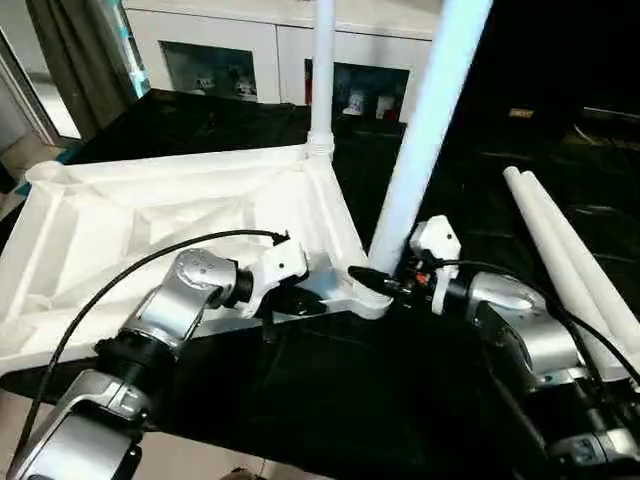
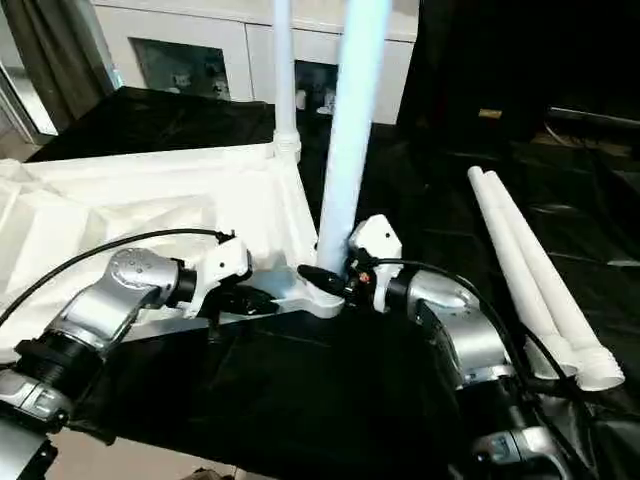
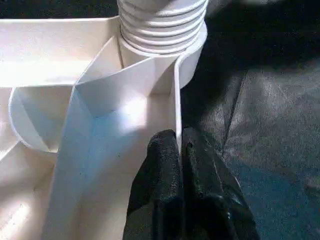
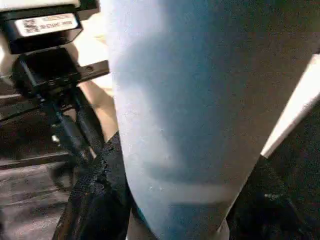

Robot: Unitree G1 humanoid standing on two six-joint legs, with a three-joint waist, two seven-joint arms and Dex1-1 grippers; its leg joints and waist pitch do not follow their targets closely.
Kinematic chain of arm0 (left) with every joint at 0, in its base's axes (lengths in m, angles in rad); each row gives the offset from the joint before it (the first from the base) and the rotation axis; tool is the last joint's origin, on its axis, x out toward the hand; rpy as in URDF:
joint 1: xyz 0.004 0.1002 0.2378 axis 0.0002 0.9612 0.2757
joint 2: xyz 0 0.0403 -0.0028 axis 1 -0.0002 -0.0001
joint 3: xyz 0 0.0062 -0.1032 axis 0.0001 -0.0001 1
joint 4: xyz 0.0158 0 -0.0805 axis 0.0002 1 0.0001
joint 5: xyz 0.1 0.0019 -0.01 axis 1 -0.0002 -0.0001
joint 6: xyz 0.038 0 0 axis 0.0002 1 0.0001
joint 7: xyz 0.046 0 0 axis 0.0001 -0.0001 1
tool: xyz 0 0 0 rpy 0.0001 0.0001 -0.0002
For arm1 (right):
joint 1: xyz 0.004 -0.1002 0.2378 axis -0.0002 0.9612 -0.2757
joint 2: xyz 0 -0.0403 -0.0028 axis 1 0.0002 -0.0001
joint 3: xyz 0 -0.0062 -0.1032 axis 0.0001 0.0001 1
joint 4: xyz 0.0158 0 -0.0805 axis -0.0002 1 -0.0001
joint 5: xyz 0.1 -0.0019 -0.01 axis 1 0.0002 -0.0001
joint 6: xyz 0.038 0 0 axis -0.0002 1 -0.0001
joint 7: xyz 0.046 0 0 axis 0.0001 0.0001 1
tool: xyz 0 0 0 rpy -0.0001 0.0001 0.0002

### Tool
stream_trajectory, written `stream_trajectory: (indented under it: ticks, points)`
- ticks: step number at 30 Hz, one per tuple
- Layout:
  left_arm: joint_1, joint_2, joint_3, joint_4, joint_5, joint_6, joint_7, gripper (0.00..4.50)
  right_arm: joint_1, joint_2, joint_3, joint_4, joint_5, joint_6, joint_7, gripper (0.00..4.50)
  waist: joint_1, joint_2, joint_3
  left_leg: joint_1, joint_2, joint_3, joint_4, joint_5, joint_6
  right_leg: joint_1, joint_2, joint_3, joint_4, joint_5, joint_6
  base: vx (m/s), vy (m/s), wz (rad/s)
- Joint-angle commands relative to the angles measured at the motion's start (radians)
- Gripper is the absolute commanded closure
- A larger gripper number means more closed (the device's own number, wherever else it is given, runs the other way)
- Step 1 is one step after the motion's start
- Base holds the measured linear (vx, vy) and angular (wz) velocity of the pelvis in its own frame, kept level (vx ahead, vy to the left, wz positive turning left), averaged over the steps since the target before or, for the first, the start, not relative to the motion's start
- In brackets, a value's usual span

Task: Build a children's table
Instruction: Insert table leg to table base

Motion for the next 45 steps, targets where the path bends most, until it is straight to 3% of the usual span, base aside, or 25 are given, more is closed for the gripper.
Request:
stream_trajectory:
  ticks: [1, 10, 11, 16, 19, 23, 29, 31, 35, 38, 41, 45]
  points:
    - [-0.004, 0.000, -0.041, -0.003, 0.024, -0.015, -0.039, 4.50, 0.047, 0.000, 0.084, 0.088, -0.033, 0.034, 0.054, 2.57, -0.006, -0.001, -0.034, 0.010, 0.050, -0.012, -0.088, -0.251, 0.030, 0.031, -0.056, 0.035, -0.080, -0.173, -0.257, 0.000, 0.000, 0.00]
    - [-0.022, 0.028, -0.061, -0.003, 0.006, -0.086, -0.158, 4.50, 0.030, -0.009, 0.073, 0.160, -0.036, -0.018, 0.120, 2.57, -0.006, 0.002, -0.015, 0.014, 0.055, -0.012, -0.101, -0.285, 0.021, 0.023, -0.054, 0.036, -0.084, -0.170, -0.265, 0.000, 0.000, 0.00]
    - [-0.025, 0.033, -0.063, -0.003, 0.006, -0.088, -0.172, 4.50, 0.025, -0.008, 0.071, 0.167, -0.038, -0.023, 0.127, 2.57, -0.007, 0.000, -0.017, 0.016, 0.055, -0.011, -0.101, -0.269, 0.023, 0.026, -0.053, 0.035, -0.082, -0.143, -0.270, 0.000, 0.000, 0.00]
    - [-0.045, 0.021, -0.048, 0.007, 0.018, -0.063, -0.134, 4.50, 0.020, 0.009, 0.058, 0.171, -0.035, -0.038, 0.112, 2.57, -0.008, 0.000, -0.013, 0.015, 0.055, -0.007, -0.100, -0.222, 0.039, 0.029, -0.054, 0.035, -0.079, -0.065, -0.294, 0.000, 0.000, 0.00]
    - [-0.055, 0.004, -0.032, 0.018, 0.020, -0.045, -0.094, 4.50, 0.029, 0.022, 0.046, 0.165, -0.033, -0.042, 0.081, 2.57, -0.006, 0.001, -0.009, 0.018, 0.057, -0.006, -0.104, -0.245, 0.035, 0.026, -0.055, 0.036, -0.084, -0.111, -0.293, 0.000, 0.000, 0.00]
    - [-0.064, -0.020, -0.005, 0.011, 0.017, 0.015, -0.030, 4.50, 0.036, 0.057, 0.001, 0.177, -0.050, -0.056, -0.046, 2.57, -0.007, 0.004, 0.004, 0.020, 0.059, -0.011, -0.115, -0.336, -0.009, 0.017, -0.059, 0.040, -0.098, -0.275, -0.255, 0.000, 0.000, 0.00]
    - [-0.084, -0.050, 0.006, 0.021, 0.053, 0.100, 0.071, 4.50, 0.054, 0.126, -0.039, 0.147, -0.090, 0.017, -0.276, 2.57, -0.007, 0.005, 0.014, 0.020, 0.058, -0.012, -0.123, -0.358, -0.026, 0.008, -0.060, 0.044, -0.110, -0.354, -0.206, 0.000, 0.000, 0.00]
    - [-0.097, -0.080, 0.013, 0.037, 0.071, 0.142, 0.138, 4.50, 0.052, 0.181, -0.067, 0.155, -0.108, 0.067, -0.423, 2.57, -0.007, 0.006, 0.017, 0.019, 0.056, -0.010, -0.125, -0.341, -0.033, 0.007, -0.059, 0.045, -0.111, -0.341, -0.196, 0.000, 0.000, 0.00]
    - [-0.112, -0.129, 0.019, 0.052, 0.089, 0.210, 0.228, 4.50, 0.022, 0.243, -0.091, 0.218, -0.125, 0.090, -0.586, 2.57, -0.009, 0.008, 0.021, 0.019, 0.055, -0.011, -0.129, -0.341, -0.044, 0.004, -0.058, 0.044, -0.114, -0.352, -0.185, 0.000, 0.000, 0.00]
    - [-0.142, -0.223, 0.023, 0.112, 0.118, 0.279, 0.376, 4.50, -0.064, 0.323, -0.117, 0.343, -0.132, 0.078, -0.744, 2.57, -0.013, 0.008, 0.024, 0.019, 0.052, -0.014, -0.131, -0.358, -0.053, 0.004, -0.059, 0.042, -0.116, -0.378, -0.181, 0.000, 0.000, 0.00]
    - [-0.153, -0.256, 0.024, 0.137, 0.130, 0.285, 0.423, 4.50, -0.085, 0.341, -0.118, 0.357, -0.146, 0.094, -0.778, 2.57, -0.016, 0.008, 0.027, 0.024, 0.051, -0.015, -0.132, -0.387, -0.055, -0.001, -0.057, 0.042, -0.123, -0.392, -0.162, 0.000, 0.000, 0.00]
    - [-0.163, -0.300, 0.026, 0.160, 0.137, 0.294, 0.462, 4.50, -0.112, 0.362, -0.115, 0.368, -0.161, 0.121, -0.799, 2.57, -0.016, 0.005, 0.024, 0.023, 0.051, -0.012, -0.132, -0.363, -0.043, 0.004, -0.053, 0.042, -0.119, -0.310, -0.162, 0.000, 0.000, 0.00]
